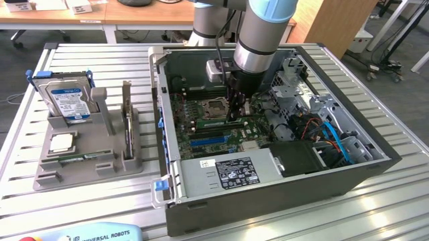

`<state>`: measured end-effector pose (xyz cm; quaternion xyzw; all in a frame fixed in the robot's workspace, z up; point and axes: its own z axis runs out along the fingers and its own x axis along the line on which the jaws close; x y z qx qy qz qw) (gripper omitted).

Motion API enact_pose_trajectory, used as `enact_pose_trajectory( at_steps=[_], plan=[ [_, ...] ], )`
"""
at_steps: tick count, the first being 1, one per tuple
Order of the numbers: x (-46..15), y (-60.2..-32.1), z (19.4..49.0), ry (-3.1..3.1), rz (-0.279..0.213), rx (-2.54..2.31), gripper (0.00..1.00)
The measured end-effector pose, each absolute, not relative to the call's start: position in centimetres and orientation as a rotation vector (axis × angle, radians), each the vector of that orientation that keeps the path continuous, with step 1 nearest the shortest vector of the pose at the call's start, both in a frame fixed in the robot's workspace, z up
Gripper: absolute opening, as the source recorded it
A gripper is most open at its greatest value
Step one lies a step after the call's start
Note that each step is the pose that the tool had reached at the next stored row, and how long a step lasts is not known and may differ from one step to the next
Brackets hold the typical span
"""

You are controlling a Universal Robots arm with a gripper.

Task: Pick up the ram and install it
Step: 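Insert the ram into the slot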

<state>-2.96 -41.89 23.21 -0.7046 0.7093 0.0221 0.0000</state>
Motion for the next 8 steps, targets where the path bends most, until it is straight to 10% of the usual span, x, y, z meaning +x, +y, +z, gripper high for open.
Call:
enact_pose_trajectory(
  at_steps=[8],
  plan=[
    [-2.96,-41.91,23.16,2.227,0.069,-2.214,0.11]
  ],
)
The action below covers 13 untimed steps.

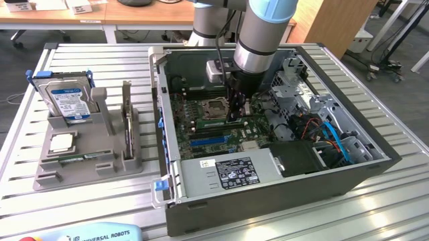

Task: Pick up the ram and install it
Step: 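Insert the ram into the slot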

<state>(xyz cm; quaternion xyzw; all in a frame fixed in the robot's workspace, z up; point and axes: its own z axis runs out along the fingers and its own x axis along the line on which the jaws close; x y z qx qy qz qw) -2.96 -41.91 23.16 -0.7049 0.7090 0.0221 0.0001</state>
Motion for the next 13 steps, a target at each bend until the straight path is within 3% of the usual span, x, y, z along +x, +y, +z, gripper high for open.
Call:
enact_pose_trajectory(
  at_steps=[13],
  plan=[
    [-2.93,-41.90,22.88,2.227,0.069,-2.214,0.11]
  ],
)
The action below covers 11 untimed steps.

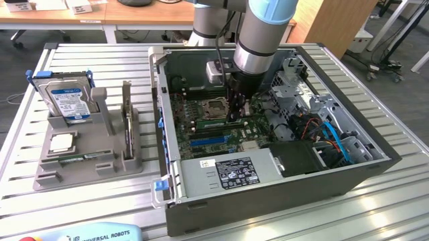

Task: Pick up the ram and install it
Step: 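Insert the ram into the slot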

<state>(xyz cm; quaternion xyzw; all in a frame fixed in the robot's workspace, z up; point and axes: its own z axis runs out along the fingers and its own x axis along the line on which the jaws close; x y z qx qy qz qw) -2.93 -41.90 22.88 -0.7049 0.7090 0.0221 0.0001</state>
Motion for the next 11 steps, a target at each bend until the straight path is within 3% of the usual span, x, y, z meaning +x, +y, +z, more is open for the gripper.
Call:
enact_pose_trajectory(
  at_steps=[11],
  plan=[
    [-2.93,-41.90,22.53,2.227,0.069,-2.214,0.11]
  ],
)
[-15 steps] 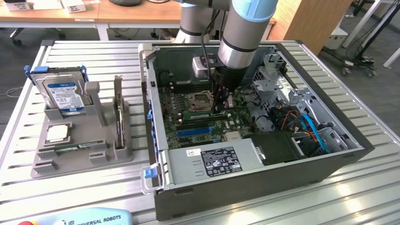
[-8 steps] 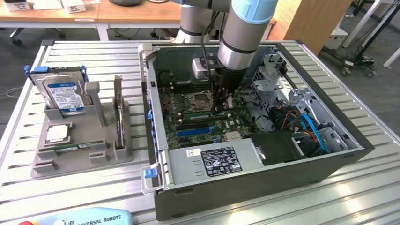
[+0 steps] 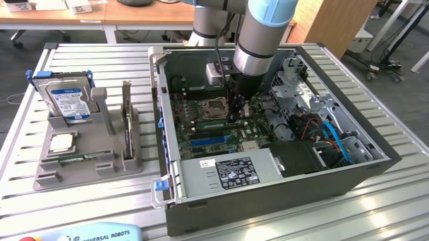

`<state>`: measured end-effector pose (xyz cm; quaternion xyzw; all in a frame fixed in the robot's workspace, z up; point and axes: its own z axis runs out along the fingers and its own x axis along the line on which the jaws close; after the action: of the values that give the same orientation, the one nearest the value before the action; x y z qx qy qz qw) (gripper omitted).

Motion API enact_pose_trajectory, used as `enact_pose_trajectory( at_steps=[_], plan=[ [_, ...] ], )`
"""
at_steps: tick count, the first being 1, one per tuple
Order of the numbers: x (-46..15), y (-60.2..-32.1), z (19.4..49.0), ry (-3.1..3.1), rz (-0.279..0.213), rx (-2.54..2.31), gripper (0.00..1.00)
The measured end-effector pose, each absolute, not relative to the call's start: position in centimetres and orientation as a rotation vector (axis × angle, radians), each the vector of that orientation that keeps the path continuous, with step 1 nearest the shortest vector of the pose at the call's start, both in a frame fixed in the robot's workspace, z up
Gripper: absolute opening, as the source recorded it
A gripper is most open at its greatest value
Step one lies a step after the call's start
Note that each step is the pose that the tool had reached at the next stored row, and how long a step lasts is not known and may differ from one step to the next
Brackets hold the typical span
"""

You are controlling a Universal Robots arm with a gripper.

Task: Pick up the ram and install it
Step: 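Insert the ram into the slot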

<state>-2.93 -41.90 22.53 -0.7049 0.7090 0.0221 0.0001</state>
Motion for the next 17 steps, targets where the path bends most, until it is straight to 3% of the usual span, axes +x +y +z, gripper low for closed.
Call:
enact_pose_trajectory(
  at_steps=[8,10,12,13,17],
  plan=[
    [-2.93,-41.90,22.51,2.227,0.069,-2.214,0.11],
    [-2.93,-41.90,22.51,2.227,0.069,-2.214,0.18],
    [-2.93,-41.90,22.51,2.227,0.069,-2.214,0.18],
    [-2.93,-41.90,22.51,2.227,0.069,-2.214,0.25],
    [-2.93,-41.90,22.51,2.227,0.069,-2.214,0.25]
  ],
)
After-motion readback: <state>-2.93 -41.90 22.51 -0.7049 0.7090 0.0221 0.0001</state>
